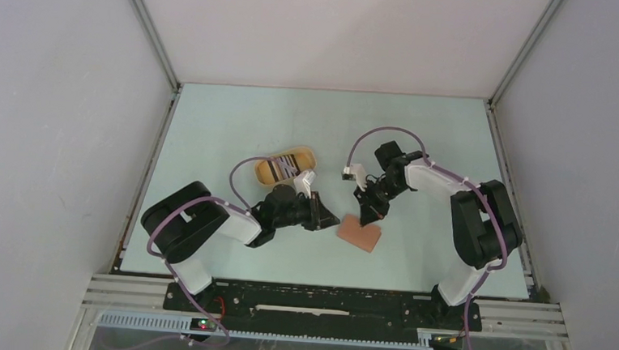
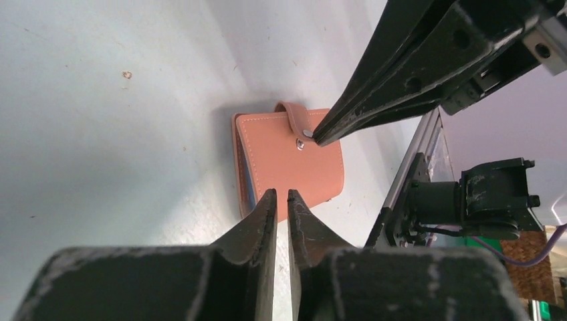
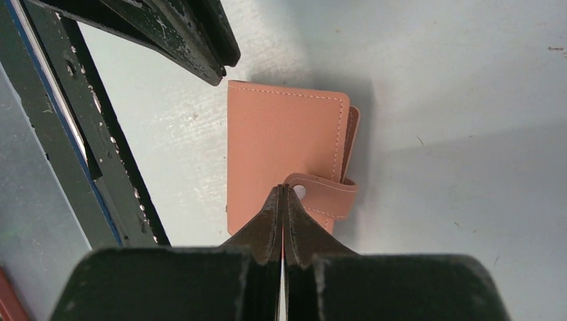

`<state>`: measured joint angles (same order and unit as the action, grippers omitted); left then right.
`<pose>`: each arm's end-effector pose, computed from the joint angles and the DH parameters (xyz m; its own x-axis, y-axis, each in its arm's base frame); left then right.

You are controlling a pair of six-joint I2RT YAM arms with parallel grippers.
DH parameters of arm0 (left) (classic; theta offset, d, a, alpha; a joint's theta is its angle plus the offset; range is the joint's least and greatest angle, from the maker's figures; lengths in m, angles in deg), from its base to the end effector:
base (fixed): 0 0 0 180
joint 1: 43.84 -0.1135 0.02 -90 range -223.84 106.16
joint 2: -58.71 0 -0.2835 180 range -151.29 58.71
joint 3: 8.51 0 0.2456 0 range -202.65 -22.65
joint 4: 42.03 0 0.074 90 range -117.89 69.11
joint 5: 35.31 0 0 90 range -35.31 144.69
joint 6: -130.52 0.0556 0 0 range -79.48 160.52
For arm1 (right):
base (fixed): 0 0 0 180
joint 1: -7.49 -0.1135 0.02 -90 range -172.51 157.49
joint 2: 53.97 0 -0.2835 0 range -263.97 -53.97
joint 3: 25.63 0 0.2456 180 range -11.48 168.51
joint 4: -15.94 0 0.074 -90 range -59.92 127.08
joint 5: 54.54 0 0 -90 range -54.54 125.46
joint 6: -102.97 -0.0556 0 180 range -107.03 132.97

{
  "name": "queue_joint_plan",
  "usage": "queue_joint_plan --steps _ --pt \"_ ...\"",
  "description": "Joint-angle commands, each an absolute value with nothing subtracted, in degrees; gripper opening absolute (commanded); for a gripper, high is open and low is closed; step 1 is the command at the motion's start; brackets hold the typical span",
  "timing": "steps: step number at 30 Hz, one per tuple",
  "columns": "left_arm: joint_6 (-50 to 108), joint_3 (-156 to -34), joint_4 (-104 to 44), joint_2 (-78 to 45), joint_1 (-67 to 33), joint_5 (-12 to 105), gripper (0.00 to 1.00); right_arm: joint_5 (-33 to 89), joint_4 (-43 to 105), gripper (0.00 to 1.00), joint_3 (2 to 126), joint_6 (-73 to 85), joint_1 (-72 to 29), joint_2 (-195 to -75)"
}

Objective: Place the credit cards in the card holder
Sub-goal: Close the card holder at the center of the board.

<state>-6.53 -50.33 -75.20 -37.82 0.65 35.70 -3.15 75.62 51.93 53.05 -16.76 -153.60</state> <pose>0.2098 -0.2315 0.1482 -0.8215 -0.1632 -0.5463 0.4069 0.5034 -0.7622 0.2701 0.1597 0.1845 -0.4312 -0.7461 -0.5074 -0.8890 0.2553 0.3801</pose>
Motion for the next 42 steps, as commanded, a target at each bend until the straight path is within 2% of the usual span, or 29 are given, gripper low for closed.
queue_joint_plan --steps 1,42 --pt "-8.29 -48.49 -81.76 -36.31 0.54 38.17 0.15 -3.33 75.09 0.0 51.66 54.11 -18.18 -151.09" --pt "-8.61 -48.06 -83.16 -37.98 0.97 39.44 0.12 3.27 74.73 0.0 50.74 54.86 -22.3 -153.21"
